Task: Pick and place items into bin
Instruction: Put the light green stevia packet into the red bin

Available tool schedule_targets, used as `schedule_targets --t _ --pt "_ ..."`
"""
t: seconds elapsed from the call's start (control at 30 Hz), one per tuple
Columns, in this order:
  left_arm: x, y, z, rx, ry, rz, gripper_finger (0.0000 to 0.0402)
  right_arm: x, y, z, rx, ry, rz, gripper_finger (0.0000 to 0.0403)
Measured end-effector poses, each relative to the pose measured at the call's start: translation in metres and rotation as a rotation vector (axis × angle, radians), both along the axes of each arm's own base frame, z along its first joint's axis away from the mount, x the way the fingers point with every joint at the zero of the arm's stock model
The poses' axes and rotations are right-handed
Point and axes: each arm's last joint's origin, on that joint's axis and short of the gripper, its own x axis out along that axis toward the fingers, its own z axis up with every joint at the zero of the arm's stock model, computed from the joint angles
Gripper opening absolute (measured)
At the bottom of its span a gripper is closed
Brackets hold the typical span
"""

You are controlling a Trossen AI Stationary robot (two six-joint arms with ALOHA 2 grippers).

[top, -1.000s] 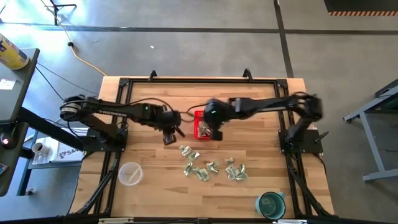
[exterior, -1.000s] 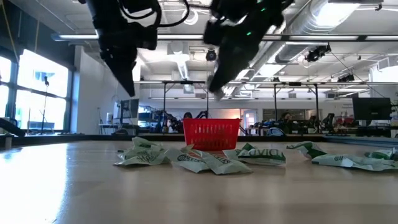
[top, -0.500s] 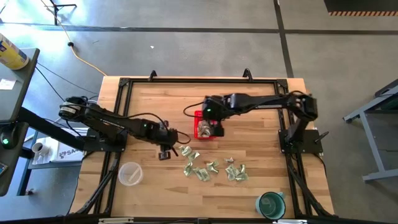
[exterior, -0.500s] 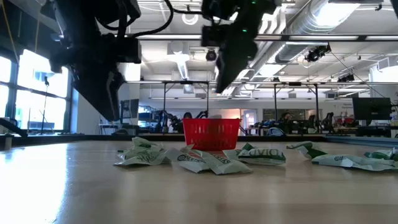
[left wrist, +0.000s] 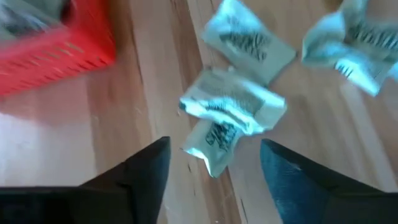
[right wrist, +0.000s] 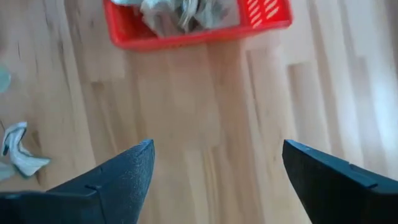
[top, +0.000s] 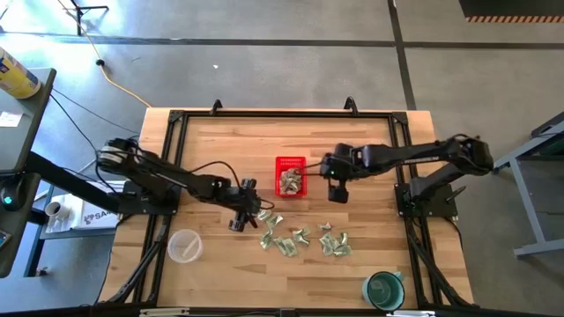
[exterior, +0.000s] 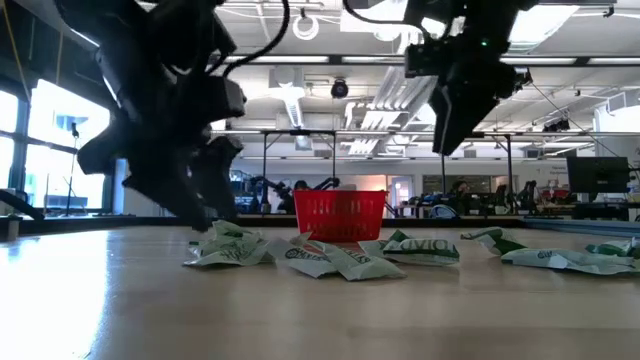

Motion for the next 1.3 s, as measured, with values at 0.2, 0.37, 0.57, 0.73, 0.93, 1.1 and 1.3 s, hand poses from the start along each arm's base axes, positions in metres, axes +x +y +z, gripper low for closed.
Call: schedule_targets --t 0.2,0.37,0.57,0.73,0.93,1.1,1.3 --pt "0.006 0.013 -0.012 -0.075 0.033 0.008 0.0305 -0.002 0.010 -0.010 0.017 -0.001 -0.004 0.0344" --pt "0.009 0.028 -0.017 -0.152 0.046 0.001 0.0254 -0.003 0.012 -0.013 0.016 0.004 0.002 0.0344" --pt "0.011 0.038 -0.017 -0.133 0.018 -0.010 0.0120 -0.003 0.011 -0.013 -0.019 0.008 -0.011 0.0344" --pt "0.012 0.045 -0.016 -0.132 0.018 0.011 0.0021 -0.004 0.010 -0.013 -0.029 0.013 -0.016 0.0344" --pt "0.021 0.048 0.004 -0.083 0.051 0.072 0.0029 -0.005 0.010 -0.014 -0.038 0.026 -0.027 0.0343" --pt "0.032 0.054 0.036 0.011 0.097 0.068 0.0021 -0.006 0.009 -0.014 -0.066 0.030 -0.037 0.0338" --pt "0.041 0.067 0.077 0.275 0.179 0.068 0.0021 -0.008 0.008 -0.014 -0.089 0.051 -0.060 0.0335"
